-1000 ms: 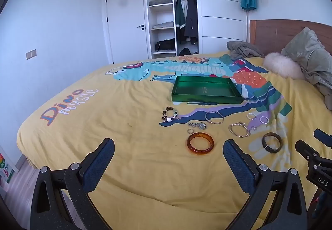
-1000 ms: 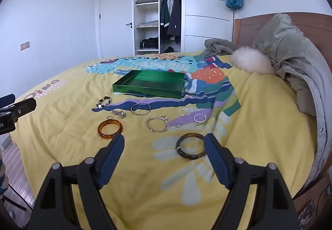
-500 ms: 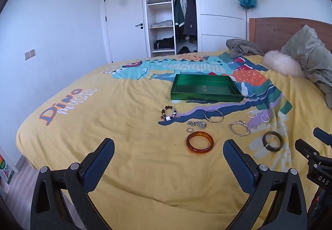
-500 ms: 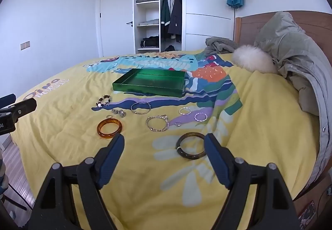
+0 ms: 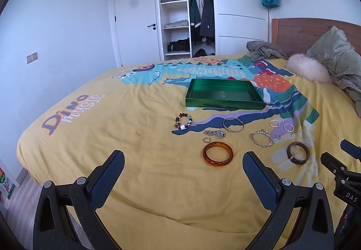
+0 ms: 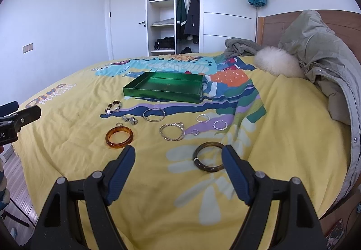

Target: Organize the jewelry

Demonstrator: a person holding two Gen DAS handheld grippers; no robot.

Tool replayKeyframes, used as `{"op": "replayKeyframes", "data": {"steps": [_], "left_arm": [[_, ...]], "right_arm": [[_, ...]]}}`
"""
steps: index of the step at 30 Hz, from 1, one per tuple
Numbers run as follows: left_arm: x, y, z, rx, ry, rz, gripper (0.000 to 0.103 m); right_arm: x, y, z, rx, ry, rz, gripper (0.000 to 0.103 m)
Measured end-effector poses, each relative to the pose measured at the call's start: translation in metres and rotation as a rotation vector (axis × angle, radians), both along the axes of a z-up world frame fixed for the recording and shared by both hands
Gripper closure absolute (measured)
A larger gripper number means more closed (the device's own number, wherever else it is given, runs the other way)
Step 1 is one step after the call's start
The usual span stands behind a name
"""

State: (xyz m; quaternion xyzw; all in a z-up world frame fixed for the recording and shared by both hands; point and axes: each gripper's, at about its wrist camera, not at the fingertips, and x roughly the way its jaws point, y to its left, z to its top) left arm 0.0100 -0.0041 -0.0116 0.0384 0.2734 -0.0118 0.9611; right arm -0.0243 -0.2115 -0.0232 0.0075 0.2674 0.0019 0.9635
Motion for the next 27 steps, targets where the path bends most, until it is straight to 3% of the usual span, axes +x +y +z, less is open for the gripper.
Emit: {"op": "replayKeyframes", "data": {"steps": [27], "left_arm": [[0.007, -0.002, -0.005, -0.007, 0.005, -0.001, 0.000]], "right_arm": [[0.006, 0.004, -0.011, 0.022, 0.021, 0.010, 0.025]]}}
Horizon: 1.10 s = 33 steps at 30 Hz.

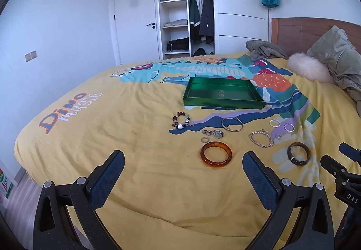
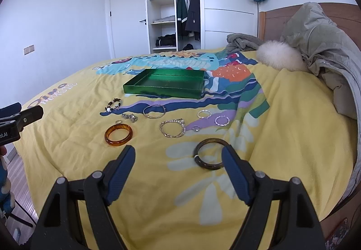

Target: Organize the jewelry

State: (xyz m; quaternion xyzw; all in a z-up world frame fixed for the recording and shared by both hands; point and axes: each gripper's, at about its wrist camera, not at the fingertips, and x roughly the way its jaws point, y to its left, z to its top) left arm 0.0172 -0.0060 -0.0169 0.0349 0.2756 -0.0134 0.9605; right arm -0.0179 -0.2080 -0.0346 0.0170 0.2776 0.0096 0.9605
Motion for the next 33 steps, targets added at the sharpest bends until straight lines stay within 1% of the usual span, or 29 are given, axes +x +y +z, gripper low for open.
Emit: {"op": "replayKeyframes", "data": {"steps": [2, 12, 20, 24, 29, 31, 32, 33], "left_arm": [[0.002, -0.001, -0.001, 0.000, 0.000, 0.002, 0.000], [0.019, -0.005, -0.012, -0.017, 0.036, 0.005, 0.000], [0.033, -0.007, -0.021, -0.006, 0.062, 0.012, 0.000], [0.046, -0.003, -0.030, -0.002, 0.092, 0.025, 0.000], [0.068, -0.006, -0.048, -0.019, 0.170, 0.003, 0.000], [0.079, -0.010, -0.056, -0.022, 0.204, -0.010, 0.001], [0.085, -0.011, -0.060, -0.027, 0.221, -0.018, 0.001], [0.090, -0.012, -0.064, -0.035, 0.235, -0.027, 0.005]], "right_arm": [[0.001, -0.013, 0.001, 0.007, 0.001, 0.003, 0.025], [0.015, -0.021, -0.007, 0.036, 0.022, 0.022, 0.025], [0.027, -0.029, -0.013, 0.047, 0.039, 0.028, 0.025], [0.034, -0.033, -0.016, 0.052, 0.051, 0.039, 0.026], [0.049, -0.044, -0.023, 0.078, 0.076, 0.062, 0.026], [0.057, -0.047, -0.027, 0.091, 0.096, 0.077, 0.029], [0.061, -0.049, -0.030, 0.096, 0.109, 0.085, 0.034], [0.066, -0.050, -0.032, 0.102, 0.122, 0.094, 0.044]]}}
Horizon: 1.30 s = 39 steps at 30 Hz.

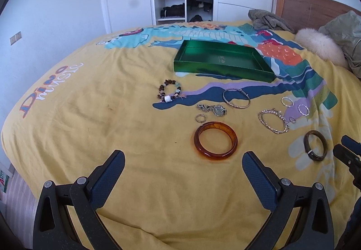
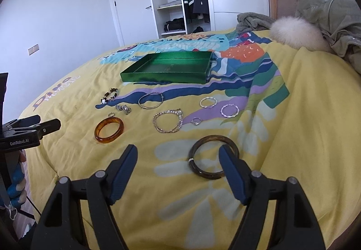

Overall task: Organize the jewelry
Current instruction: 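Grasp the amber bangle with the left tool while the right grasps the dark brown bangle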

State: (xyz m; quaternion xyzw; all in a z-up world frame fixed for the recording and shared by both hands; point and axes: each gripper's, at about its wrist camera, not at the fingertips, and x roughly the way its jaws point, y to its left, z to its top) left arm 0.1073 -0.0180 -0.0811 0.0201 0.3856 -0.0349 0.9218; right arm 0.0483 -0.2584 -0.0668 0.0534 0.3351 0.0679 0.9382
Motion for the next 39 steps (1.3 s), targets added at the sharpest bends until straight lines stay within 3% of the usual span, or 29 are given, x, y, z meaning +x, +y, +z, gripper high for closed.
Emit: {"op": "replayKeyframes", "data": {"steps": [3, 10, 15, 18, 25, 28, 30, 32, 34, 36, 39], "left_arm": [[0.019, -0.001, -0.012, -0.042, 0.058, -0.022, 0.019], [0.056, -0.004, -0.041, -0.104, 0.166, -0.056, 0.035], [0.081, -0.009, -0.067, -0.097, 0.245, -0.058, 0.053], [0.090, -0.010, -0.081, -0.089, 0.286, -0.052, 0.058], [0.097, -0.019, -0.088, -0.042, 0.297, -0.081, 0.058], [0.101, -0.023, -0.089, -0.029, 0.303, -0.089, 0.057], [0.101, -0.023, -0.088, -0.027, 0.296, -0.091, 0.058], [0.099, -0.021, -0.087, -0.024, 0.285, -0.088, 0.066], [0.098, -0.019, -0.084, -0.026, 0.276, -0.084, 0.084], [0.096, -0.018, -0.080, -0.036, 0.264, -0.087, 0.092], [0.088, -0.018, -0.073, -0.020, 0.237, -0.093, 0.093]], "right_arm": [[0.017, -0.004, -0.010, 0.021, 0.049, 0.026, 0.063], [0.050, -0.007, -0.037, 0.035, 0.160, 0.067, 0.072], [0.067, -0.012, -0.061, 0.059, 0.237, 0.072, 0.072], [0.073, -0.011, -0.071, 0.072, 0.267, 0.090, 0.072], [0.084, -0.006, -0.082, 0.073, 0.291, 0.132, 0.072], [0.085, -0.006, -0.084, 0.078, 0.289, 0.139, 0.081], [0.086, -0.006, -0.085, 0.095, 0.289, 0.144, 0.093], [0.083, -0.006, -0.085, 0.105, 0.286, 0.151, 0.093], [0.078, -0.005, -0.081, 0.109, 0.269, 0.149, 0.094], [0.072, -0.006, -0.076, 0.119, 0.245, 0.145, 0.095], [0.060, -0.004, -0.063, 0.121, 0.207, 0.139, 0.095]]}}
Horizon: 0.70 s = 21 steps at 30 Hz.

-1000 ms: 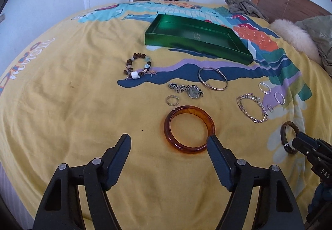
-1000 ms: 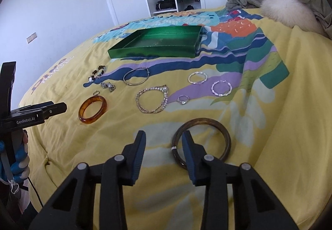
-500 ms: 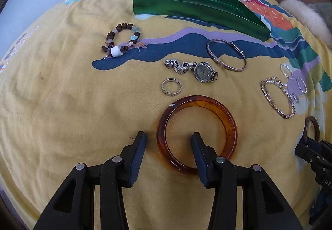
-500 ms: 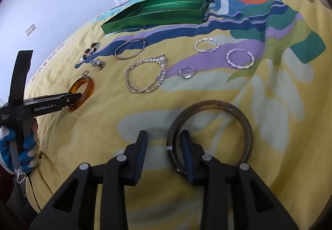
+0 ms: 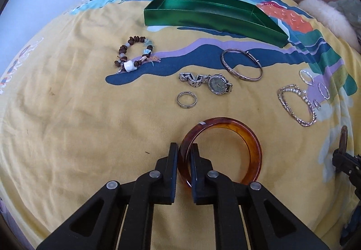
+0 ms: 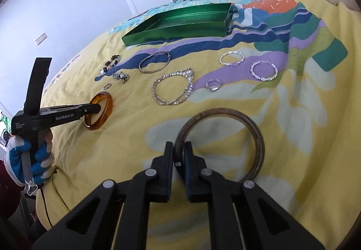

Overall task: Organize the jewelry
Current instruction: 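Grasp the amber bangle with the left tool while the right grasps the dark brown bangle, then carry both bangles over the green tray and lower them inside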

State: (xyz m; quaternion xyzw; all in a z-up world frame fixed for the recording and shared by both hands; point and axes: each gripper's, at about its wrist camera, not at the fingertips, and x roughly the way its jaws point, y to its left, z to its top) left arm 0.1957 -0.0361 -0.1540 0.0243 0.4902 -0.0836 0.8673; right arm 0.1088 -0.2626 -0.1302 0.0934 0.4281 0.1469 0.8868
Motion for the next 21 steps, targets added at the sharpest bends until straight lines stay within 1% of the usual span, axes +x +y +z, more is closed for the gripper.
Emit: {"op": "replayKeyframes", "data": {"steps": [4, 7, 11, 17, 21], "left_arm": [[-0.014, 0.005, 0.018, 0.010, -0.052, 0.003, 0.094], [-0.024, 0.012, 0.042, 0.001, -0.108, 0.001, 0.094], [-0.034, 0.019, 0.080, -0.032, -0.184, 0.006, 0.094], [-0.039, 0.027, 0.140, -0.079, -0.284, -0.001, 0.094], [-0.027, 0.032, 0.173, -0.110, -0.316, 0.004, 0.094]], "right_arm": [[-0.015, 0.000, 0.022, 0.000, -0.061, -0.017, 0.095], [-0.024, 0.000, 0.041, -0.002, -0.106, -0.033, 0.095], [-0.033, 0.004, 0.071, -0.011, -0.174, -0.043, 0.095], [-0.037, 0.017, 0.129, -0.038, -0.289, -0.028, 0.095], [-0.026, 0.025, 0.170, -0.039, -0.358, -0.018, 0.095]]}}
